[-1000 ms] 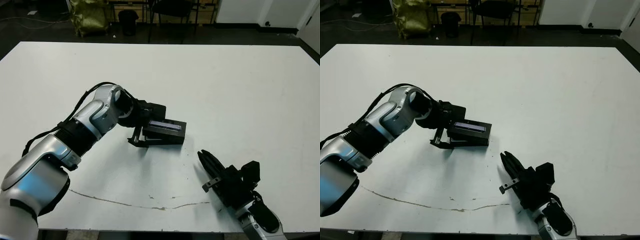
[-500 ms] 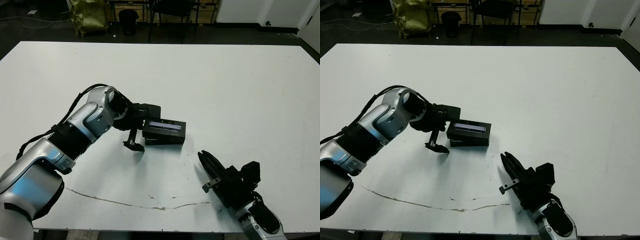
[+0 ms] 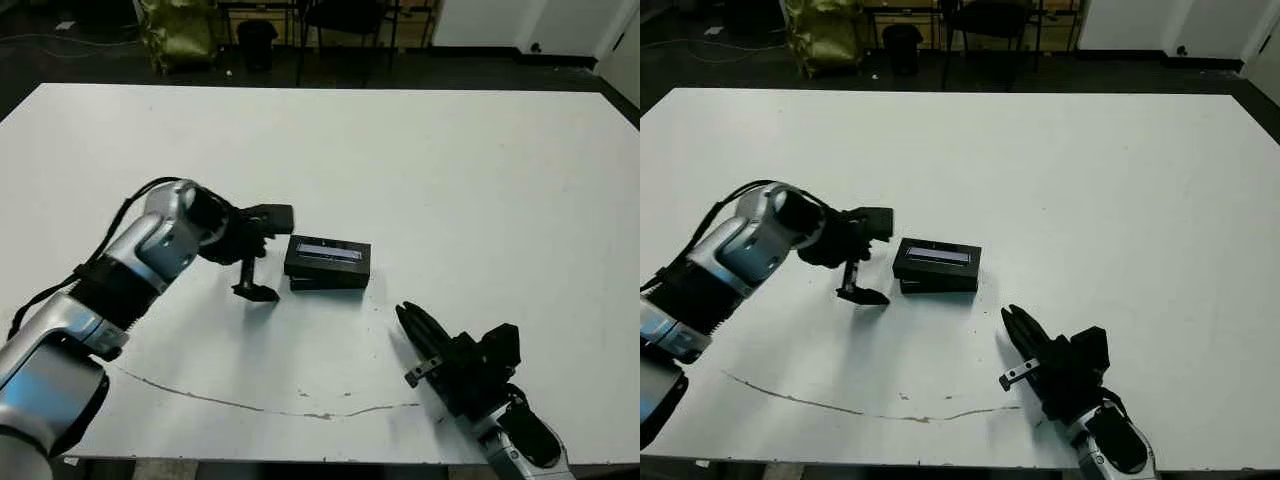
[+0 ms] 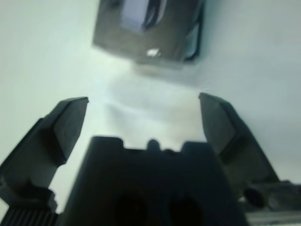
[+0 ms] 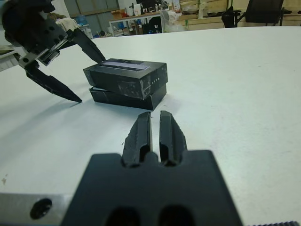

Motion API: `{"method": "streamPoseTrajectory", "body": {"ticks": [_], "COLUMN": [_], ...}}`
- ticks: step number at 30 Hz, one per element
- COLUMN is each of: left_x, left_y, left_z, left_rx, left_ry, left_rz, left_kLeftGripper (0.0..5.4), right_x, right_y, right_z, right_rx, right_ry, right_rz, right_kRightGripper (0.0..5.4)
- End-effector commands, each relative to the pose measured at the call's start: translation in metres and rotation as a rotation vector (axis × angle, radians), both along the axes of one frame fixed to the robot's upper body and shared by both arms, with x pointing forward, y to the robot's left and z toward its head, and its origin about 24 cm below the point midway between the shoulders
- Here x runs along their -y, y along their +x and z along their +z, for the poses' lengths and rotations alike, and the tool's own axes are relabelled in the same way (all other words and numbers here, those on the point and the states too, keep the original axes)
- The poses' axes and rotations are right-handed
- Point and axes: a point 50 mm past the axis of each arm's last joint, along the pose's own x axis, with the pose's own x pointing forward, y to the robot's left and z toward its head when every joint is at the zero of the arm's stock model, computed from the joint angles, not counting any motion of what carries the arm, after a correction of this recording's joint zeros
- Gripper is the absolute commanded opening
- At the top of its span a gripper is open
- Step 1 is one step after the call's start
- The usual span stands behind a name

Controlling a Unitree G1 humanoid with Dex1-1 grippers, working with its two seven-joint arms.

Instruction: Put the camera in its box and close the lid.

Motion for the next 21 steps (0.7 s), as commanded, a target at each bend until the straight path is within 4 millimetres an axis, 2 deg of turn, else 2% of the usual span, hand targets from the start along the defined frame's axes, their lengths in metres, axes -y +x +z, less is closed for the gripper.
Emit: {"method": "streamPoseTrajectory", "body": {"ticks": [1,4,9,13,17,21], "left_x": [-0.031,-0.038,-0.055,-0.082,-0.103,-0.109], "left_y": [-0.013,-0.012,-0.007,-0.001,-0.001,-0.004], "left_z": [-0.038,-0.038,-0.035,-0.034,-0.019,-0.001], "left_rx": [-0.111,-0.071,-0.011,-0.119,-0.209,-0.225], "left_ry": [0.048,0.0,-0.15,-0.381,-0.541,-0.629], "left_rz": [0.137,0.178,0.343,0.401,0.332,0.171], "left_kLeftGripper": [5.38,5.38,5.38,5.38,5.38,5.38], "right_x": [0.002,0.003,0.004,0.003,0.002,0.002], "right_y": [-0.001,0.0,0.0,0.0,0.0,0.0], "right_z": [-0.005,-0.008,-0.009,-0.01,-0.009,-0.01], "right_rx": [-0.032,-0.03,-0.022,-0.018,-0.009,-0.019], "right_ry": [-0.004,0.002,0.015,0.021,-0.004,0.012], "right_rz": [0.011,0.02,0.027,0.024,0.023,0.019], "right_kRightGripper": [0.0,0.0,0.0,0.0,0.0,0.0]}}
